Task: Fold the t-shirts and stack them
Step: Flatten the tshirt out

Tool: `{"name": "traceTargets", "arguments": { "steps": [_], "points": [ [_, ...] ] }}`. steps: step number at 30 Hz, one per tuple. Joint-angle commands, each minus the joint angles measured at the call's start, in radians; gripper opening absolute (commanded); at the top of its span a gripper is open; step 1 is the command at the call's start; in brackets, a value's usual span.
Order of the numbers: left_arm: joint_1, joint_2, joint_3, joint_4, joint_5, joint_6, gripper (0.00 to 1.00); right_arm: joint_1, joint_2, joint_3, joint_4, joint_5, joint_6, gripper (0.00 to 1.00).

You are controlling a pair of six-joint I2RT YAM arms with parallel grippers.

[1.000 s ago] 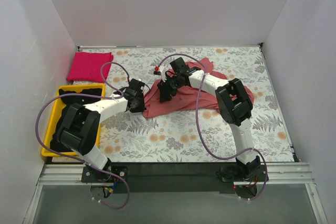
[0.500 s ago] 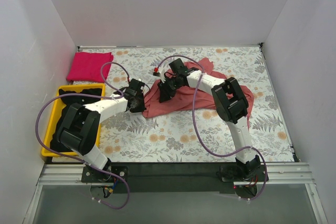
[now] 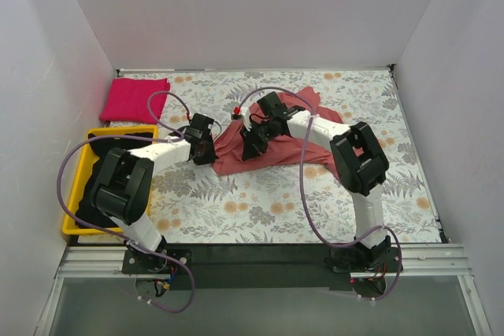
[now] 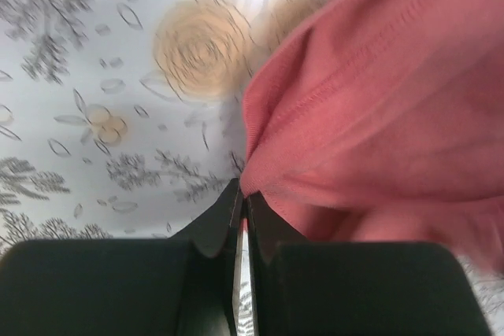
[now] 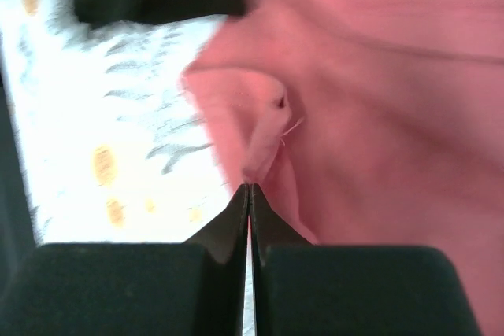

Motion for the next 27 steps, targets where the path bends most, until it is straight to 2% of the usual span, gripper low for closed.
{"name": "traceTargets", "arguments": {
  "steps": [1,8,9,12,13,15,16,19,23,27],
  "points": [
    [0.057,0.044,0.060,0.018,0.009,-0.028,0.00,0.076,-0.166,-0.108,-0.012,-0.039,0.006,0.01],
    [0.077,0.131,0.163,0.017,0.029,-0.024,0.00,0.277,-0.266,-0.294,-0.008,-0.043,0.048,0.02],
    [0.077,0.144,0.171,0.017,0.029,-0.021,0.00,0.294,-0.267,-0.316,-0.013,-0.048,0.051,0.05],
    [0.083,0.167,0.197,0.017,0.020,-0.008,0.00,0.328,-0.296,-0.342,-0.018,-0.014,0.074,0.18],
    [0.086,0.176,0.205,0.017,0.017,-0.005,0.00,0.326,-0.310,-0.350,-0.016,0.007,0.080,0.34],
    [0.097,0.194,0.241,0.017,0.008,0.005,0.00,0.326,-0.365,-0.367,-0.021,0.127,0.083,0.48],
    [0.100,0.222,0.258,0.020,0.002,0.024,0.00,0.315,-0.384,-0.370,-0.022,0.168,0.092,0.56],
    [0.109,0.291,0.344,0.034,-0.017,0.076,0.00,0.264,-0.451,-0.391,-0.027,0.323,0.127,0.64],
    [0.115,0.386,0.498,0.035,-0.054,0.111,0.00,0.164,-0.558,-0.451,-0.027,0.591,0.251,0.71],
    [0.138,0.450,0.630,0.026,-0.075,0.121,0.08,-0.002,-0.669,-0.540,-0.028,0.697,0.387,0.75]
  ]
}}
